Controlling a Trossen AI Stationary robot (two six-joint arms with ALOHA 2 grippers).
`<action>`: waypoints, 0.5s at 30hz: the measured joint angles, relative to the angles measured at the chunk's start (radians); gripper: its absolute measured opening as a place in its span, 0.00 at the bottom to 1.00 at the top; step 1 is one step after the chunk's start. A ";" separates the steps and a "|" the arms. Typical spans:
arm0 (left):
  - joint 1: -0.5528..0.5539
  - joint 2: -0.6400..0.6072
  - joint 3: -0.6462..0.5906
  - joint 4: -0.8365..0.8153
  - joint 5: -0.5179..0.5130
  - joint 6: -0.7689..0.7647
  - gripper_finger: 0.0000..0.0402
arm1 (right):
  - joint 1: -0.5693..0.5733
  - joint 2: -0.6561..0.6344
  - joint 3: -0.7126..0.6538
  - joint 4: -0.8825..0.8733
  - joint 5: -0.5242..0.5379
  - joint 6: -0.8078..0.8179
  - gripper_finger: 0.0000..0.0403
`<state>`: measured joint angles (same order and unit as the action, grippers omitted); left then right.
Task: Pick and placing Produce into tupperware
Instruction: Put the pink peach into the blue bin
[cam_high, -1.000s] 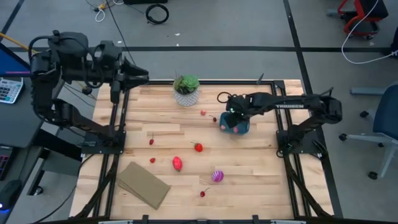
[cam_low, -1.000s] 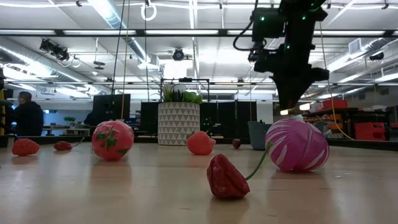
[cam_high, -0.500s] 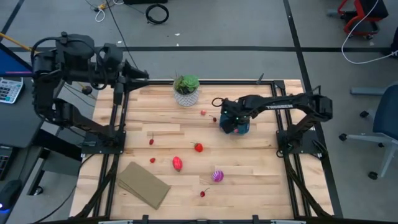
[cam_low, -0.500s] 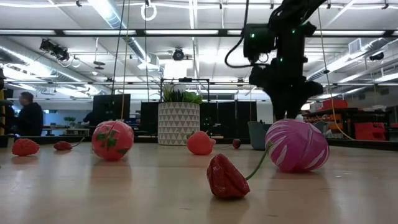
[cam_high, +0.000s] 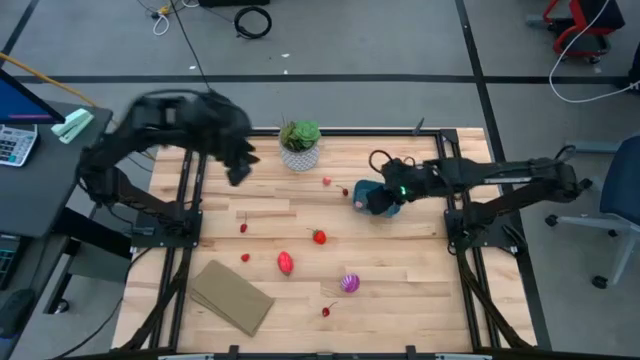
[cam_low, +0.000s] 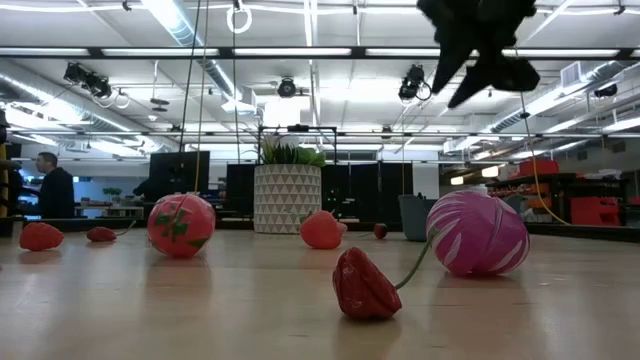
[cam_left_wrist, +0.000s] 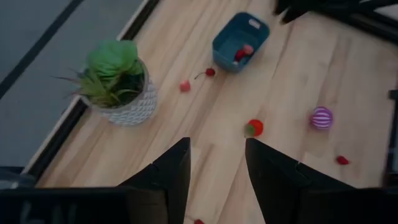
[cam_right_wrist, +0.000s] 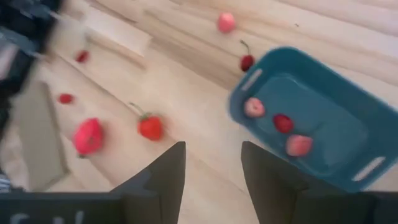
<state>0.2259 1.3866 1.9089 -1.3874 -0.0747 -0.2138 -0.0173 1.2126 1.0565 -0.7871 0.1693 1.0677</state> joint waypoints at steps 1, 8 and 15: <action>-0.003 0.000 -0.061 0.056 0.003 0.003 0.41 | 0.028 -0.009 0.000 0.006 0.024 0.022 0.41; -0.006 0.016 -0.485 0.640 0.094 0.051 0.41 | 0.196 0.010 0.000 0.001 0.114 0.145 0.41; 0.036 0.189 -0.701 1.069 0.091 -0.016 0.42 | 0.312 0.075 0.000 -0.013 0.133 0.280 0.41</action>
<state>0.2620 1.5752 1.2078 -0.3181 0.0158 -0.2299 0.2950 1.2874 1.0561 -0.8005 0.3027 1.3481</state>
